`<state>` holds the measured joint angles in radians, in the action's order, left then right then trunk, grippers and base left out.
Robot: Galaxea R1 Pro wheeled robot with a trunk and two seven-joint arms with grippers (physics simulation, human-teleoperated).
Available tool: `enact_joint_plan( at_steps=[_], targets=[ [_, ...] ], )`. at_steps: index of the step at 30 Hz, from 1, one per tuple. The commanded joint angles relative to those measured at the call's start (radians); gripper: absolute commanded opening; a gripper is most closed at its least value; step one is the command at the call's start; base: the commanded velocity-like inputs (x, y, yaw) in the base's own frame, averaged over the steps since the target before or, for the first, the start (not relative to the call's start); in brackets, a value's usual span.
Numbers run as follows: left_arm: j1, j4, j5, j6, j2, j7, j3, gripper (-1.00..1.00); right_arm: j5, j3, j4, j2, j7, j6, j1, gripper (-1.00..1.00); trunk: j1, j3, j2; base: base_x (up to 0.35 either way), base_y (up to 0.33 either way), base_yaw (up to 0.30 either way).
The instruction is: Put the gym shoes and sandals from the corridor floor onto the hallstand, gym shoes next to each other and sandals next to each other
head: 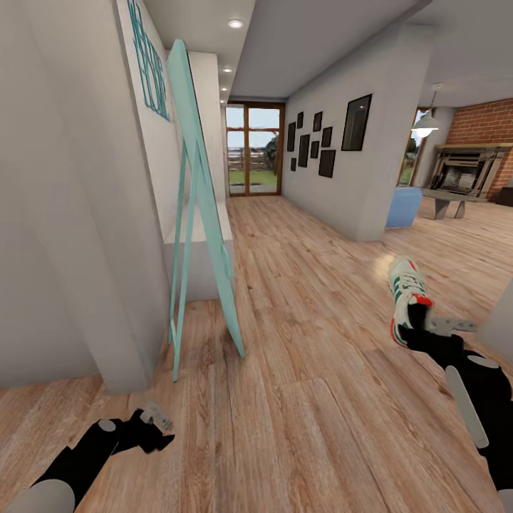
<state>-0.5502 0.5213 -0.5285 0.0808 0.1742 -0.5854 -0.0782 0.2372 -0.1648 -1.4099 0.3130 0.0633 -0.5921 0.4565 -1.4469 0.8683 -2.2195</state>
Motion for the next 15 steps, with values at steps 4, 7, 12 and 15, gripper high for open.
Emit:
enact_joint_plan(
  at_steps=[4,7,12,15],
  targets=[
    [0.000,0.002,-0.004,0.007,0.001,-0.084,0.071,1.00,-0.038,0.002,0.012,0.004,-0.262,-0.008,0.001,-1.00,0.000,0.001,0.000,0.000,0.000,0.000],
    [-0.001,0.003,-0.008,0.006,0.001,-0.109,0.081,1.00,-0.079,0.001,0.013,0.004,-0.299,-0.008,0.001,-1.00,0.000,0.001,0.000,0.000,0.000,0.000],
    [0.003,0.002,-0.008,0.004,0.001,-0.106,0.081,1.00,-0.086,0.002,0.025,0.001,-0.301,-0.008,0.001,-1.00,0.000,0.002,0.000,0.000,0.000,0.000],
    [0.004,0.002,-0.014,0.002,0.002,-0.105,0.083,1.00,-0.088,0.002,0.029,0.000,-0.301,-0.008,0.001,-1.00,0.000,0.005,0.000,0.000,0.000,0.000]
  ],
)
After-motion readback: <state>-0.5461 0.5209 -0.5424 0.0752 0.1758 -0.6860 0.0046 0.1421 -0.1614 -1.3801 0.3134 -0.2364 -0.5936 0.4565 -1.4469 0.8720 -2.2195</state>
